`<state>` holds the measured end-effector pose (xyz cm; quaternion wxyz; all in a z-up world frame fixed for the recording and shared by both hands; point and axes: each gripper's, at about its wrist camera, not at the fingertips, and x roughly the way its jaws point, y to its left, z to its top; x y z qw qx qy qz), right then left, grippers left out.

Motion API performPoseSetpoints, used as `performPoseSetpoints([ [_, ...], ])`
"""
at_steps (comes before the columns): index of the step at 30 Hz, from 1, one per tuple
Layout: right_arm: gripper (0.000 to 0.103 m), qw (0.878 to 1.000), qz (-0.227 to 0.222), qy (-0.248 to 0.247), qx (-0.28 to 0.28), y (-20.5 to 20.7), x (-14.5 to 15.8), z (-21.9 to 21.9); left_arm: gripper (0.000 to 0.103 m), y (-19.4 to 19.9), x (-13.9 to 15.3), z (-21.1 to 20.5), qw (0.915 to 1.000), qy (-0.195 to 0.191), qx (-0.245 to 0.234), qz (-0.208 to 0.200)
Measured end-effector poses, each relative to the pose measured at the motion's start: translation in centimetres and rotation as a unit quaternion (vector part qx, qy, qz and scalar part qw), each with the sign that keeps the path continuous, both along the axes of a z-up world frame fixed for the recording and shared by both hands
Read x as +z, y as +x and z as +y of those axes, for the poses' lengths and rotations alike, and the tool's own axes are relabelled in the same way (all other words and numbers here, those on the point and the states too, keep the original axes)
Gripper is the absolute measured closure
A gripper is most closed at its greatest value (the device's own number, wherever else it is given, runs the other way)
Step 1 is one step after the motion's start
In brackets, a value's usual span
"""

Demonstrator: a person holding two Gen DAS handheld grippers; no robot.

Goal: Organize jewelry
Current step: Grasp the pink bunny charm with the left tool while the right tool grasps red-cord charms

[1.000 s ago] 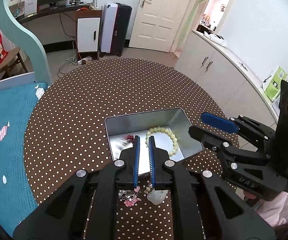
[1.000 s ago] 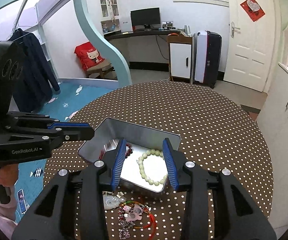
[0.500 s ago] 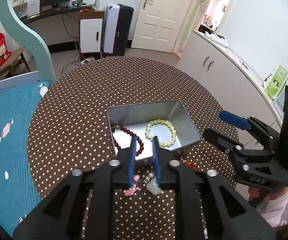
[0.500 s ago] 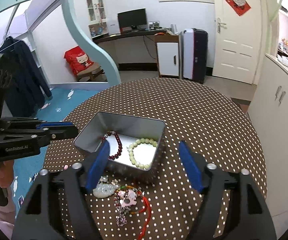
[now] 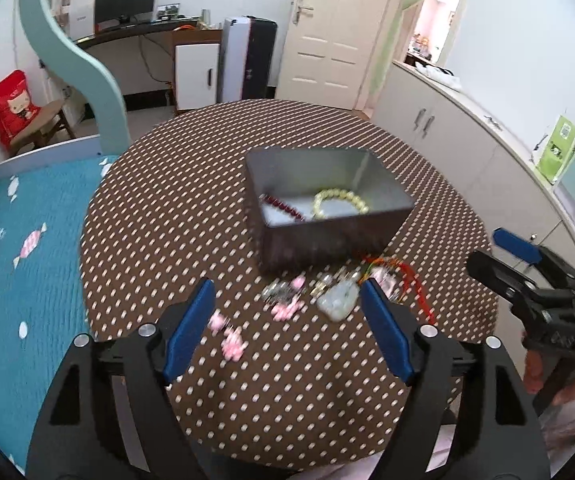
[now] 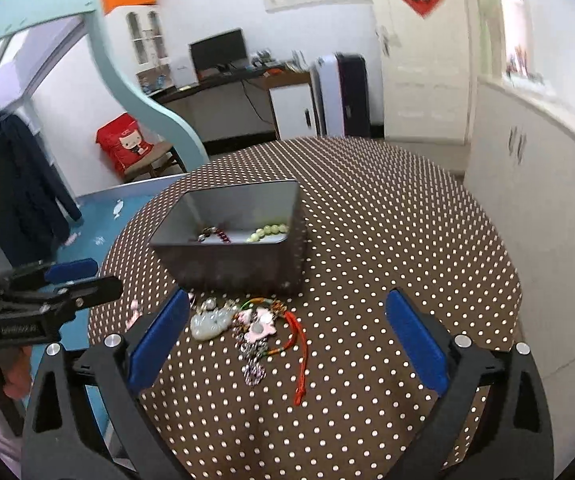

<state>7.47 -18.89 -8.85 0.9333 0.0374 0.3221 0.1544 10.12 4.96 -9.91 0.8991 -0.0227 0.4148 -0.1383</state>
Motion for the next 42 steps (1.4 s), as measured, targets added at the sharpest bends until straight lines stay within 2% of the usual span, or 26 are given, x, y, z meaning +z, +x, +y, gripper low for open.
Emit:
performPoseSetpoints([
  [2,0.008,1.000,-0.020,0.004,0.015,-1.3,-0.4,0.5,0.025,-0.8,-0.8,0.4,0.9999,0.008,0.008,-0.003],
  [5,0.008,0.999,-0.039,0.012,0.007,-3.0,-1.3,1.0,0.025,-1.8,-1.9,1.0,0.9994,0.018,0.028,-0.011],
  [8,0.008,0.998,-0.018,0.053,-0.008,-3.1,-2.4,0.7,0.024,-2.5,-3.0,1.4,0.9998,-0.006,0.019,-0.010],
  [10,0.008,0.995,0.017,0.089,-0.028,-2.6,-3.7,0.2,0.024,-2.4,-3.8,1.8,0.9995,-0.019,0.025,-0.007],
  [14,0.008,0.993,0.048,0.107,-0.029,-2.2,-5.0,-0.2,0.024,-2.4,-5.0,1.7,0.9984,0.006,0.055,-0.008],
  [16,0.009,0.993,0.043,0.110,-0.027,-2.3,-5.1,-0.2,0.024,-2.4,-5.7,2.1,0.9977,0.008,0.067,-0.006],
  [17,0.012,0.994,0.037,0.097,-0.024,-2.4,-5.1,0.1,0.024,-2.2,-5.8,2.1,0.9975,0.005,0.070,-0.004],
  [19,0.039,0.997,0.031,0.073,-0.011,-2.4,-5.1,1.0,0.025,-2.1,-6.3,2.4,0.9969,0.001,0.079,-0.003],
  [22,0.060,0.998,0.051,0.042,0.009,-1.9,-6.0,2.4,0.034,-1.9,-6.8,2.4,0.9967,0.003,0.081,0.003],
  [27,0.071,0.999,0.052,-0.004,-0.007,-1.1,-6.7,3.2,0.041,-2.0,-7.2,2.2,0.9964,0.016,0.083,-0.001],
  [29,0.076,0.998,0.063,-0.024,-0.011,-0.7,-7.2,3.6,0.046,-1.9,-7.3,2.2,0.9961,0.020,0.086,-0.003],
  [31,0.086,0.997,0.050,-0.049,-0.016,-0.7,-7.5,4.0,0.050,-1.7,-7.3,2.1,0.9959,0.027,0.086,-0.006],
  [34,0.091,0.995,0.028,-0.096,-0.009,-0.9,-7.9,5.0,0.060,-1.4,-7.3,1.9,0.9959,0.027,0.085,-0.009],
  [39,0.094,0.996,0.024,-0.091,-0.004,-1.0,-8.4,4.6,0.077,-0.9,-7.4,2.1,0.9954,0.026,0.092,-0.011],
  [40,0.094,0.996,0.028,-0.082,-0.005,-0.9,-8.4,4.4,0.086,-0.8,-7.3,2.1,0.9954,0.027,0.091,-0.010],
  [42,0.094,0.997,0.039,-0.060,-0.005,-0.7,-8.3,3.7,0.087,-0.7,-7.3,1.9,0.9962,0.030,0.081,-0.010],
])
